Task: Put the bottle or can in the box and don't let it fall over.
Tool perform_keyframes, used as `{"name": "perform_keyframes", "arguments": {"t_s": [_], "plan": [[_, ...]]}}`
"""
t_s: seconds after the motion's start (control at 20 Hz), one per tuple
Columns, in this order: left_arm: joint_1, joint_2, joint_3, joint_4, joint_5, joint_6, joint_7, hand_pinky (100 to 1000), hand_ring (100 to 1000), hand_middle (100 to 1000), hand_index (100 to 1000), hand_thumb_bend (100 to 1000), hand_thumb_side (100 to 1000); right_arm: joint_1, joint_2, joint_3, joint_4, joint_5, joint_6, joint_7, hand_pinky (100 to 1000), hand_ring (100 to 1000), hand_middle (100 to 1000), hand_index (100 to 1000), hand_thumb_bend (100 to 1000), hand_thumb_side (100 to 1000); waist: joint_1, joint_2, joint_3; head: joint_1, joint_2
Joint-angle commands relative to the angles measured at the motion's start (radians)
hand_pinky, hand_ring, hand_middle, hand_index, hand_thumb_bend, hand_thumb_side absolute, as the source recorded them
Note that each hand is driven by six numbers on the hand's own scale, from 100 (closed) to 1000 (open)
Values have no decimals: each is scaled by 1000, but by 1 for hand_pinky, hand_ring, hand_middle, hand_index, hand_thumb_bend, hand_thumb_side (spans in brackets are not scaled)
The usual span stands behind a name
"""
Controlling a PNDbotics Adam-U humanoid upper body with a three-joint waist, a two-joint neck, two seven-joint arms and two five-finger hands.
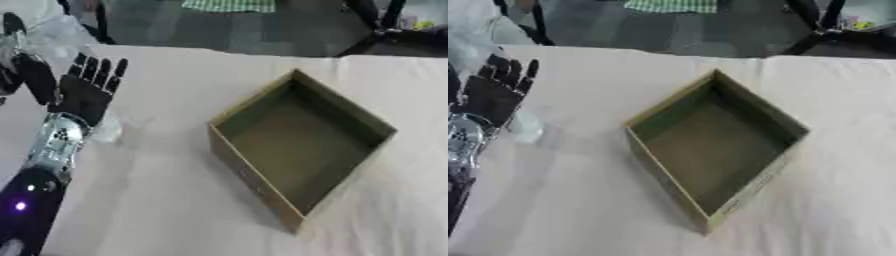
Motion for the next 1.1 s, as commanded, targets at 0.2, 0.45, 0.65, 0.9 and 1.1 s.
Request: {"name": "perform_keyframes", "arguments": {"t_s": [0.2, 0.45, 0.65, 0.9, 1.1], "plan": [[-24, 37, 11, 4, 8, -5, -5, 646, 370, 263, 1000, 726, 729, -20, -30, -7, -4, 1, -2, 2, 809, 739, 730, 878, 100, 712, -2, -13, -3, 4, -12], [-32, 43, 13, 5, 8, -8, -5, 646, 370, 263, 1000, 724, 728, -20, -30, -6, -3, 1, -1, 2, 809, 739, 730, 878, 100, 714, -3, -11, -3, 6, -15], [-38, 46, 14, 2, 9, -9, -5, 646, 370, 263, 1000, 723, 726, -21, -30, -6, -2, 1, -1, 2, 809, 739, 729, 878, 100, 714, -4, -10, -2, 6, -12], [-44, 49, 15, -2, 9, -10, -3, 647, 370, 263, 1000, 722, 724, -21, -30, -6, -1, 1, -1, 2, 809, 739, 730, 878, 100, 714, -4, -9, -1, 7, -11], [-46, 50, 17, -5, 9, -12, -2, 647, 370, 263, 1000, 722, 723, -22, -30, -5, -1, 2, -1, 4, 809, 739, 730, 878, 100, 714, -4, -9, 0, 8, -10]]}}
